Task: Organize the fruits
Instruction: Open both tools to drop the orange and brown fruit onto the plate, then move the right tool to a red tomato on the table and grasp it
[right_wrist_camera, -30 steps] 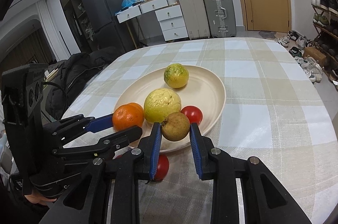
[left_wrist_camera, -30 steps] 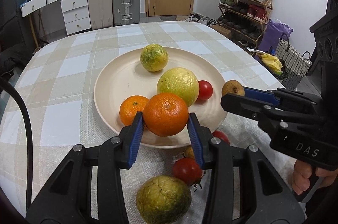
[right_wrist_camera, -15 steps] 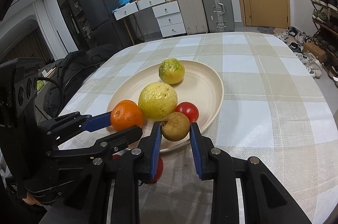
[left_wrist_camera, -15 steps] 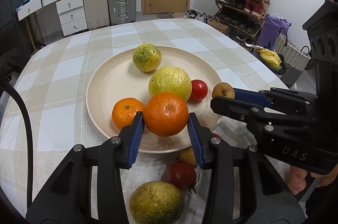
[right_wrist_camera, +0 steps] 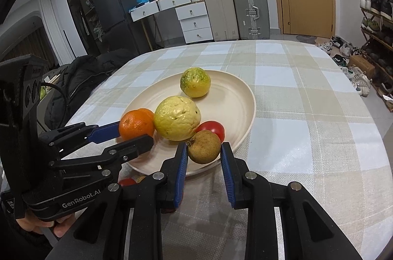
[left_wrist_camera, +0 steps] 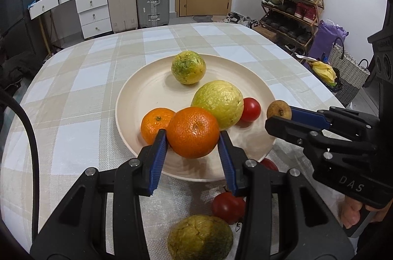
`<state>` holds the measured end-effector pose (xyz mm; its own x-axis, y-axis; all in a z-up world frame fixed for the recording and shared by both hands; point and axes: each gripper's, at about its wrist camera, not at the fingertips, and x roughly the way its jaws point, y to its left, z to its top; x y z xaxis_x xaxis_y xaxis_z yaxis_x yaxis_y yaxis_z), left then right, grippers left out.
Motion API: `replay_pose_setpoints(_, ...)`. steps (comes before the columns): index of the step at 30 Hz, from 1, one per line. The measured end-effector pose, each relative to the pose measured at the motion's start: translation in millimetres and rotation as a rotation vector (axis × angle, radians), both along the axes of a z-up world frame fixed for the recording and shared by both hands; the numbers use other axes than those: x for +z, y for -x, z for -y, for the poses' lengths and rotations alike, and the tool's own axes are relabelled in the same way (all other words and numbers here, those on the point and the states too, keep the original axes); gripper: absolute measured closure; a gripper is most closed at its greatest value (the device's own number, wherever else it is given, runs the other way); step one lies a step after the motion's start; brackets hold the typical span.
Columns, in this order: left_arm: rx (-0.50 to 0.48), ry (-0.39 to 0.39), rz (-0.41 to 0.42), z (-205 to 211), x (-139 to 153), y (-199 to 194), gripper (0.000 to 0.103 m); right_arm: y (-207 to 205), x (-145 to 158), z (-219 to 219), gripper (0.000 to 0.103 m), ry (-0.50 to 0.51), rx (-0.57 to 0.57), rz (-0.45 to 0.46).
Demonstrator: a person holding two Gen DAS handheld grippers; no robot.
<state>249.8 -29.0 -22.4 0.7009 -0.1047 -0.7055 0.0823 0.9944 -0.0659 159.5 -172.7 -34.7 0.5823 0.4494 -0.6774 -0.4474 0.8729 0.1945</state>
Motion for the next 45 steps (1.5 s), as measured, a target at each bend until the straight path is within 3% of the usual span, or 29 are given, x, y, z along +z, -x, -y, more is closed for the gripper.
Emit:
replay_pose_setpoints(8, -0.001, 0.006, 0.0, -1.5, 0.3, 1.0, 0.064, 0.5, 0.8, -3.5, 0.075, 0.013, 0.003, 0.001)
replay_pose_setpoints(11, 0.005, 0.024, -0.013, -4.3, 0.0, 1.1, 0.063, -2.0, 1.6, -5.3, 0.063, 0.023, 0.009, -0.003)
replay_pose_setpoints(13, 0.011, 0.03, -0.018, -6.1, -0.7, 3.3, 0.061, -1.2, 2.2, -4.3, 0.062, 0.026, 0.004, 0.004)
replay_pose_setpoints(19, 0.015, 0.039, 0.014, -11.8, 7.0, 20.7, 0.044, 12.3, 6.7, -4.4, 0.059, 0.062, 0.013, 0.038)
replay_pose_setpoints(23, 0.028, 0.039, 0.048, -19.3, 16.4, 38.9, 0.027, 20.0, 10.2, 0.9, 0.047, 0.05, 0.012, 0.034)
replay_pose_setpoints(24, 0.034, 0.038, 0.056, -21.8, 18.7, 44.2, 0.021, 21.9, 11.0, 2.3, 0.038, 0.046, 0.011, 0.032)
replay_pose_setpoints(27, 0.047, 0.044, 0.074, -29.8, 24.5, 60.1, 0.02, 30.0, 15.1, 6.7, 0.015, 0.031, 0.008, 0.039)
replay_pose_setpoints(30, 0.053, 0.053, 0.086, -36.1, 30.5, 76.9, 0.017, 39.8, 19.4, 11.3, 0.004, 0.012, 0.0, 0.057)
replay_pose_setpoints(32, 0.059, 0.052, 0.101, -39.5, 34.2, 88.9, 0.01, 44.6, 21.5, 14.4, 0.001, -0.012, -0.002, 0.05)
replay_pose_setpoints(33, 0.067, 0.052, 0.111, -40.8, 35.5, 95.5, 0.001, 46.1, 22.2, 15.7, 0.0, -0.02, -0.003, 0.049)
replay_pose_setpoints(40, 0.062, 0.051, 0.116, -45.7, 36.2, 122.2, 0.0, 57.2, 23.1, 12.9, 0.0, 0.01, 0.034, 0.052)
replay_pose_setpoints(45, 0.053, 0.01, 0.107, -38.5, 31.8, 127.4, 0.0, 60.2, 21.5, 14.0, 0.0, 0.008, 0.032, 0.037)
